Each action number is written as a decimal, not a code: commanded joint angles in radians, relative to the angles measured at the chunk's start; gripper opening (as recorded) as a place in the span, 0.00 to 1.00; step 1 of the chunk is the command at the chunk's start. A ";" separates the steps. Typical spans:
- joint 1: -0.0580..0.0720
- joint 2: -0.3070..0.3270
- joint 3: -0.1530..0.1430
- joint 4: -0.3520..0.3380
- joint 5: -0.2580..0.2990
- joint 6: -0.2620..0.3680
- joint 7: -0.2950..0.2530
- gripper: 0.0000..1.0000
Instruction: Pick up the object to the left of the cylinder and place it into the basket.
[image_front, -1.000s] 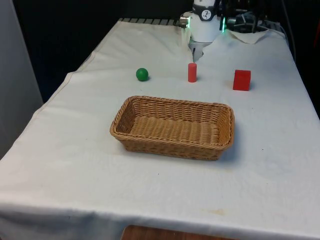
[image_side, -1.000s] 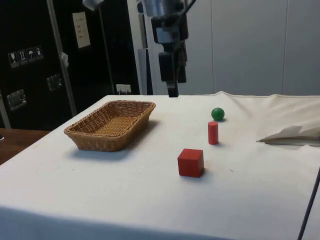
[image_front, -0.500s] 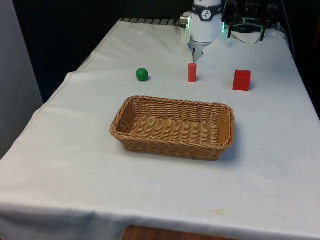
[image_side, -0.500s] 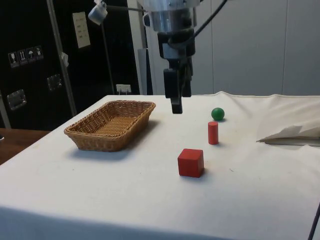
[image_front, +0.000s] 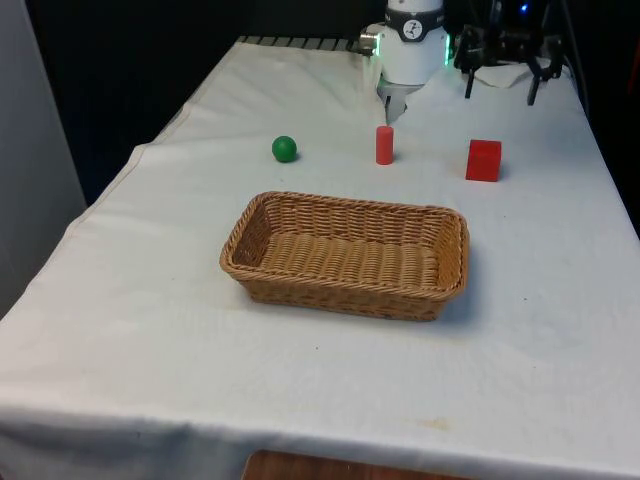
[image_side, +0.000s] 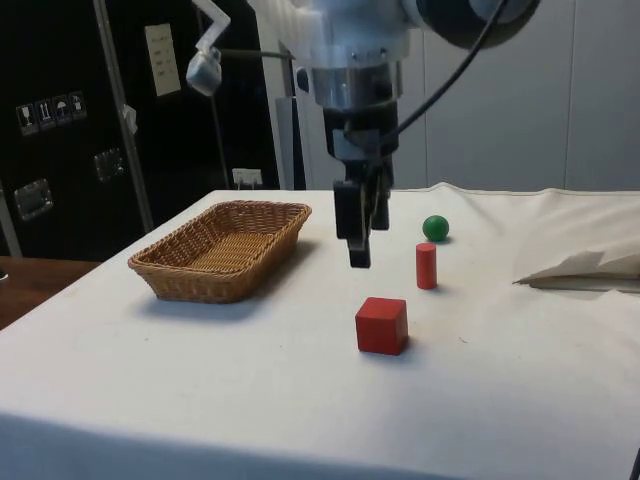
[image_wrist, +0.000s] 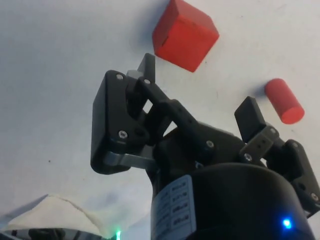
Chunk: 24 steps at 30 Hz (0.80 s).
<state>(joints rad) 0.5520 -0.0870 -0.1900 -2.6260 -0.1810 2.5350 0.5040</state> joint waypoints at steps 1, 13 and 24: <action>0.001 0.012 0.000 -0.008 0.008 0.030 0.003 1.00; -0.005 0.075 -0.012 -0.038 0.011 0.131 -0.003 1.00; -0.010 0.116 -0.019 -0.078 0.015 0.226 -0.005 1.00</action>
<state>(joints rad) 0.5410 0.0340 -0.2100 -2.7020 -0.1770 2.7550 0.5050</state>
